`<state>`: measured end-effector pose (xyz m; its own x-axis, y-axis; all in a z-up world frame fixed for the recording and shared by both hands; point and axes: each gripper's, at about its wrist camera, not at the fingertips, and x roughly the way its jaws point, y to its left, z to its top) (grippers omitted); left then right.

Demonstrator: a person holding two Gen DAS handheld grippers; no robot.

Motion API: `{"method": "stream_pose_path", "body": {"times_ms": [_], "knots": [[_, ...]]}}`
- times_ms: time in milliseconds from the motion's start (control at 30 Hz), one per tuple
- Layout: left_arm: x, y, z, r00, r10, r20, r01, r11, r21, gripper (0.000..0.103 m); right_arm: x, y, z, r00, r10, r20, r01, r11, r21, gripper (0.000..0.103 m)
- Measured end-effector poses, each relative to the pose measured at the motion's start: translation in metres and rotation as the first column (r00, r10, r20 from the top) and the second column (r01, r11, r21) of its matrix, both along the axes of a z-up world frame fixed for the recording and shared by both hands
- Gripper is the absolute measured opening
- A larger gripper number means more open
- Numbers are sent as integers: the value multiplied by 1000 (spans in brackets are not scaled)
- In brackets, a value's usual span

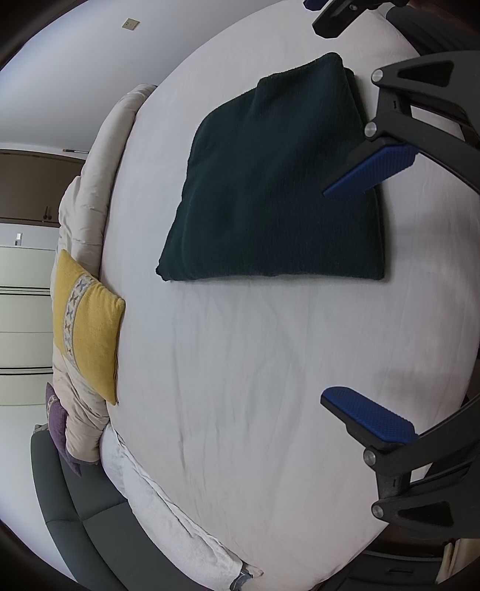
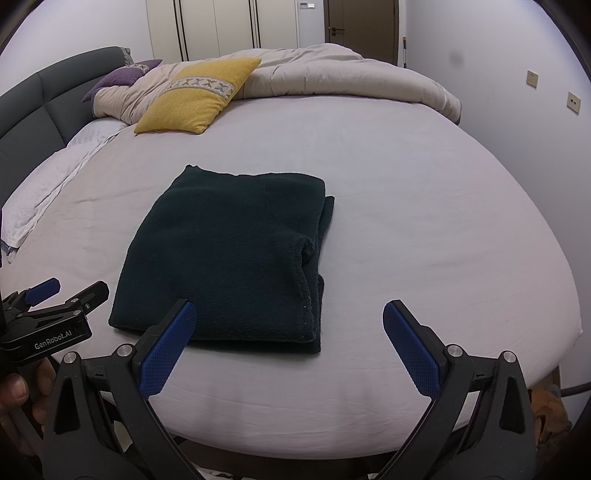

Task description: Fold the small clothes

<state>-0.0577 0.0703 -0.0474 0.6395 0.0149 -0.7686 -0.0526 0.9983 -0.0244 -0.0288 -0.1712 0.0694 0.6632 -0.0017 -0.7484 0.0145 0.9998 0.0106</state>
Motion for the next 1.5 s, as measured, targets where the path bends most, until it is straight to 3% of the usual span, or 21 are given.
{"method": "stream_pose_path", "body": {"times_ms": [1500], "knots": [[0, 0, 0, 1000, -1, -1, 1, 1000, 2, 103, 1, 2, 0, 1000, 3, -4, -3, 1000, 5, 103]]}}
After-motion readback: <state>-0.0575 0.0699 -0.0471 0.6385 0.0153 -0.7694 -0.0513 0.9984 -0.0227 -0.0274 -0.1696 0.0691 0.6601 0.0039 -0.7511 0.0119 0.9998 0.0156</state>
